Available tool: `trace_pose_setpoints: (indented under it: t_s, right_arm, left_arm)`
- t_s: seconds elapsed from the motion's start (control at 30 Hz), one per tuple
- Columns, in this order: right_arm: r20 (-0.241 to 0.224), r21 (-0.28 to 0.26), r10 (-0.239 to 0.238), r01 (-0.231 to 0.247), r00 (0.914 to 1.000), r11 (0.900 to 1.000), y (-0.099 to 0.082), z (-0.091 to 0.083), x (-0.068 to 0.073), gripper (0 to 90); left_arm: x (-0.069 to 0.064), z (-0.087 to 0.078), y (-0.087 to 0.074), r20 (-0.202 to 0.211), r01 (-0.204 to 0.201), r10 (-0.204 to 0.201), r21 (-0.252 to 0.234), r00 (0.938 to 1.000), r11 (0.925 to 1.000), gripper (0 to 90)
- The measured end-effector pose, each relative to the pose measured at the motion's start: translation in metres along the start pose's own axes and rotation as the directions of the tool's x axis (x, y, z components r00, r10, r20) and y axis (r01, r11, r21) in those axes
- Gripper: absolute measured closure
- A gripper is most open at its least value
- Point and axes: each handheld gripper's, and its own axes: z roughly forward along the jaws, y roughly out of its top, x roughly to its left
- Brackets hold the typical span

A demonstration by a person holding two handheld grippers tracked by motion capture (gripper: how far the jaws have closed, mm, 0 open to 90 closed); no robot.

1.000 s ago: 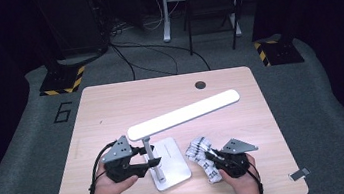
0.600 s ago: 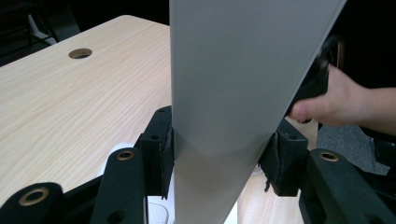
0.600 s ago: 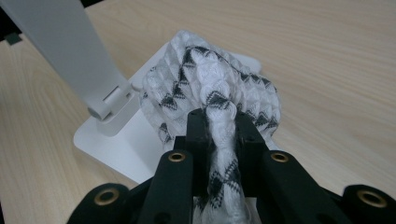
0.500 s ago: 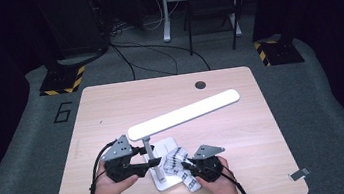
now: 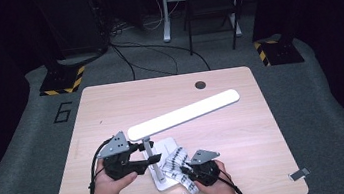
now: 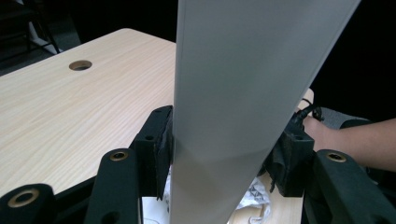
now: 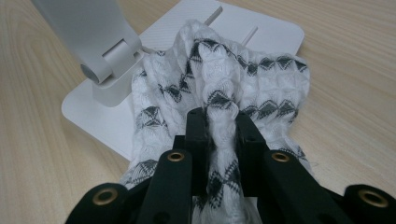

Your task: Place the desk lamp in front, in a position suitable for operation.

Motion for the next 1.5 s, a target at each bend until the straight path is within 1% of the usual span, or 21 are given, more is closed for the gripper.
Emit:
trace_pose_setpoints:
  t_s: [0.07, 0.1, 0.17, 0.27, 0.3, 0.33, 0.37, 0.43, 0.57, 0.6, 0.67, 0.8, 0.83, 0.9, 0.97, 1.07, 1.13, 1.17, 1.27, 1.37, 1.5]
  right_arm:
    - [0.001, -0.002, -0.007, 0.007, 1.0000, 1.0000, -0.001, -0.001, 0.001, 78.8]
    - [-0.004, 0.002, -0.014, 0.014, 0.9999, 0.9999, -0.001, -0.002, 0.000, 78.8]
    - [-0.003, 0.006, 0.003, -0.003, 1.0000, 1.0000, -0.002, -0.003, 0.002, 78.8]
    - [0.002, 0.008, -0.005, 0.005, 1.0000, 1.0000, -0.002, -0.004, 0.002, 78.8]
    - [0.000, 0.007, -0.002, 0.002, 1.0000, 1.0000, -0.002, -0.003, 0.002, 78.8]
    - [0.000, 0.007, -0.002, 0.002, 1.0000, 1.0000, -0.002, -0.003, 0.002, 78.8]
    - [-0.005, 0.011, 0.002, -0.002, 1.0000, 0.9999, -0.001, -0.003, 0.002, 78.8]
    - [-0.007, 0.018, -0.016, 0.016, 0.9998, 0.9997, 0.001, -0.001, -0.001, 78.9]
    - [-0.003, 0.028, -0.027, 0.027, 0.9996, 0.9993, 0.005, 0.002, -0.004, 78.9]
    - [-0.004, 0.026, -0.020, 0.020, 0.9998, 0.9995, 0.006, 0.003, -0.004, 78.9]
    - [-0.001, 0.041, -0.011, 0.011, 0.9999, 0.9991, 0.010, 0.007, -0.007, 78.9]
    - [0.012, 0.035, -0.021, 0.020, 0.9997, 0.9992, 0.018, 0.017, -0.013, 79.1]
    - [0.017, 0.036, -0.016, 0.015, 0.9997, 0.9992, 0.021, 0.020, -0.014, 79.1]
    - [0.016, 0.037, -0.007, 0.006, 0.9999, 0.9993, 0.022, 0.023, -0.016, 79.1]
    - [0.020, 0.035, 0.008, -0.009, 0.9998, 0.9993, 0.029, 0.031, -0.022, 79.1]
    - [0.014, 0.041, 0.001, -0.002, 0.9999, 0.9991, 0.033, 0.036, -0.027, 79.3]
    - [0.017, 0.035, 0.016, -0.017, 0.9997, 0.9992, 0.039, 0.044, -0.032, 79.4]
    - [0.018, 0.035, 0.002, -0.002, 0.9998, 0.9994, 0.041, 0.047, -0.035, 79.5]
    - [0.027, 0.041, 0.011, -0.012, 0.9996, 0.9991, 0.047, 0.055, -0.039, 79.5]
    - [0.038, 0.036, -0.001, 0.000, 0.9993, 0.9993, 0.055, 0.064, -0.045, 79.5]
    - [0.063, 0.041, 0.002, -0.005, 0.9980, 0.9991, 0.065, 0.075, -0.051, 79.6]
  left_arm:
    - [0.000, 0.000, 0.001, -0.004, -0.008, 0.007, -0.007, 1.0000, 0.9999, 48.4]
    - [0.000, -0.002, 0.003, -0.005, -0.016, 0.016, 0.005, 0.9999, 0.9999, 49.2]
    - [-0.001, -0.001, 0.004, -0.004, -0.013, 0.013, 0.010, 0.9999, 0.9999, 49.4]
    - [0.000, -0.001, 0.005, -0.008, -0.016, 0.016, 0.011, 0.9998, 0.9998, 50.1]
    - [-0.001, 0.000, 0.007, -0.009, -0.042, 0.043, 0.035, 0.9991, 0.9985, 50.7]
    - [-0.001, 0.000, 0.007, -0.009, -0.042, 0.043, 0.035, 0.9991, 0.9985, 51.2]
    - [0.000, 0.000, 0.010, -0.009, -0.064, 0.065, 0.056, 0.9979, 0.9964, 51.2]
    - [0.002, 0.001, 0.012, 0.015, -0.071, 0.070, 0.074, 0.9974, 0.9947, 51.8]
    - [0.001, 0.001, 0.012, 0.015, -0.078, 0.077, 0.077, 0.9969, 0.9940, 52.0]
    - [0.002, 0.000, 0.012, 0.013, -0.083, 0.083, 0.072, 0.9965, 0.9939, 52.0]
    - [0.001, 0.000, 0.010, 0.014, -0.083, 0.082, 0.061, 0.9965, 0.9947, 52.1]
    - [0.000, 0.000, 0.009, 0.003, -0.083, 0.083, 0.057, 0.9965, 0.9949, 52.3]
    - [-0.001, 0.001, 0.008, -0.011, -0.091, 0.092, 0.047, 0.9957, 0.9948, 52.4]
    - [-0.001, 0.001, 0.007, -0.009, -0.089, 0.090, 0.046, 0.9959, 0.9950, 52.4]
    - [-0.002, 0.001, 0.007, -0.011, -0.090, 0.091, 0.044, 0.9958, 0.9950, 52.5]
    - [-0.002, 0.001, 0.007, -0.017, -0.096, 0.096, 0.046, 0.9952, 0.9944, 52.6]
    - [-0.002, 0.001, 0.007, -0.017, -0.093, 0.094, 0.043, 0.9954, 0.9947, 52.6]
    - [-0.002, 0.001, 0.007, -0.018, -0.094, 0.094, 0.043, 0.9954, 0.9947, 52.6]
    - [-0.002, 0.001, 0.007, -0.019, -0.096, 0.097, 0.046, 0.9951, 0.9943, 52.6]
    - [-0.002, 0.001, 0.007, -0.018, -0.097, 0.098, 0.045, 0.9951, 0.9943, 52.6]
    - [-0.002, 0.001, 0.006, -0.017, -0.095, 0.096, 0.038, 0.9952, 0.9947, 52.6]
